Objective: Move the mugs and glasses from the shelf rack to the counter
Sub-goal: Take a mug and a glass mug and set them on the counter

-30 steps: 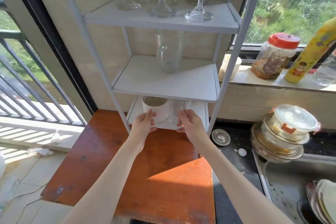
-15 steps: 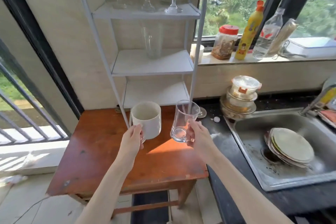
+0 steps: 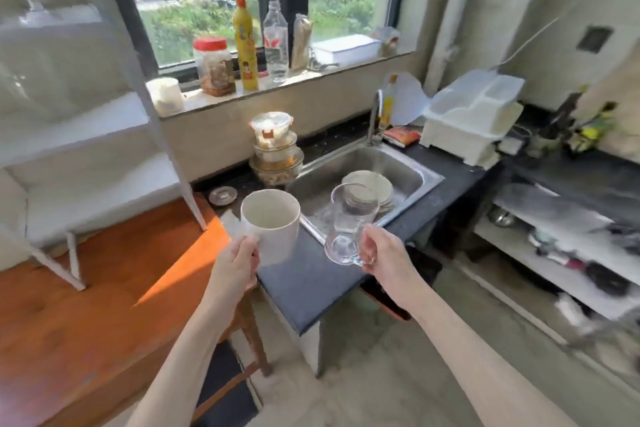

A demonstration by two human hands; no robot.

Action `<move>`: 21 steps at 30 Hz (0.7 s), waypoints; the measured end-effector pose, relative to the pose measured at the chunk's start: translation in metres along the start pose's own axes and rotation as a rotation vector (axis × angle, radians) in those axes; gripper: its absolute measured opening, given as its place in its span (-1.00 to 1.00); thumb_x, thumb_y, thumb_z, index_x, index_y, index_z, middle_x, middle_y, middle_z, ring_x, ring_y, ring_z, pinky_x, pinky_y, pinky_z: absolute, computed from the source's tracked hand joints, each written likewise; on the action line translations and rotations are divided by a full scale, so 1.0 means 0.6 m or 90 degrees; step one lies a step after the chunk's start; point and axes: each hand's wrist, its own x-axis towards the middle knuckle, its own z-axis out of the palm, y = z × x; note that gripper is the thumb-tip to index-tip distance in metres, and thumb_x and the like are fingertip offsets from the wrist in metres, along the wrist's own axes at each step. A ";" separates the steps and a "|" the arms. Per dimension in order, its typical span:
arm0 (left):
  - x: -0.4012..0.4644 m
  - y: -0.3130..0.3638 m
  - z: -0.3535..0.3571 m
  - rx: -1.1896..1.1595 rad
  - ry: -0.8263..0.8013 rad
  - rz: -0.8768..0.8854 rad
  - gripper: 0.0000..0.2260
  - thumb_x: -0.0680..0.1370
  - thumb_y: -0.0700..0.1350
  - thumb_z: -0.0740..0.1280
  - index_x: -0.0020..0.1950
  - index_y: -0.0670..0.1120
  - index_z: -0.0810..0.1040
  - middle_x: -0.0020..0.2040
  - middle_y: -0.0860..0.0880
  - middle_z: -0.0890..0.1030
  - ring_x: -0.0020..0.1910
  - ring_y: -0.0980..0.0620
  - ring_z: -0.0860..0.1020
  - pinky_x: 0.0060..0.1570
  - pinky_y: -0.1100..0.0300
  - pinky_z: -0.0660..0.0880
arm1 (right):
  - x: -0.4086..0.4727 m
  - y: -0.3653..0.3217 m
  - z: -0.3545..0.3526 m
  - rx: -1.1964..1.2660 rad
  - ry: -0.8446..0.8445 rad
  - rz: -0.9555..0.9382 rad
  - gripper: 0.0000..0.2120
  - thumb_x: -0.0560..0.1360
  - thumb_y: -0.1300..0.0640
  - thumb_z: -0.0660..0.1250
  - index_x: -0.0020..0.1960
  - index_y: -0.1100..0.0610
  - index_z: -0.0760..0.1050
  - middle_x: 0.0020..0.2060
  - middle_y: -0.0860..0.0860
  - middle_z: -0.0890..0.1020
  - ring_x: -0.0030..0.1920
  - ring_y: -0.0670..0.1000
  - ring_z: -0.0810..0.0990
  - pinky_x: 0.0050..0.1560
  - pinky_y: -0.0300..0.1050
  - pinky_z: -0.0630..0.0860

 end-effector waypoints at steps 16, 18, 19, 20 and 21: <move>-0.228 0.003 0.713 0.062 -0.374 0.046 -0.73 0.55 -0.08 0.15 -0.35 -0.07 0.29 -0.42 -0.01 0.27 -0.42 0.05 0.24 -0.36 0.16 0.25 | -0.237 -0.049 -0.747 -0.022 0.358 -0.083 -0.67 0.59 -0.02 0.09 -0.32 0.05 0.21 -0.45 -0.03 0.19 -0.44 -0.05 0.19 -0.35 -0.15 0.13; -0.247 0.010 0.792 0.071 -0.426 0.063 -0.72 0.55 -0.09 0.15 -0.37 -0.07 0.28 -0.41 -0.02 0.26 -0.42 0.06 0.25 -0.37 0.17 0.25 | -0.255 -0.052 -0.816 -0.001 0.394 -0.085 -0.66 0.59 -0.02 0.09 -0.33 0.05 0.21 -0.45 -0.02 0.18 -0.43 -0.04 0.18 -0.34 -0.15 0.14; -0.255 0.013 0.832 0.077 -0.448 0.072 -0.72 0.55 -0.10 0.15 -0.36 -0.07 0.28 -0.40 -0.02 0.26 -0.41 0.05 0.26 -0.36 0.18 0.26 | -0.261 -0.053 -0.849 0.009 0.412 -0.083 -0.66 0.59 -0.02 0.09 -0.33 0.05 0.22 -0.46 -0.03 0.19 -0.44 -0.04 0.18 -0.34 -0.16 0.14; -0.262 0.014 0.871 0.080 -0.468 0.077 -0.73 0.55 -0.10 0.15 -0.36 -0.07 0.28 -0.40 -0.02 0.26 -0.41 0.05 0.26 -0.36 0.19 0.27 | -0.265 -0.054 -0.881 0.016 0.429 -0.082 -0.65 0.59 -0.02 0.09 -0.34 0.06 0.23 -0.47 -0.03 0.20 -0.44 -0.04 0.19 -0.35 -0.17 0.15; -0.268 0.015 0.911 0.078 -0.485 0.077 -0.74 0.56 -0.10 0.15 -0.34 -0.07 0.29 -0.41 -0.01 0.26 -0.42 0.06 0.26 -0.38 0.21 0.27 | -0.267 -0.055 -0.912 0.021 0.445 -0.084 -0.65 0.59 -0.02 0.09 -0.34 0.06 0.23 -0.47 -0.04 0.20 -0.44 -0.04 0.19 -0.35 -0.17 0.15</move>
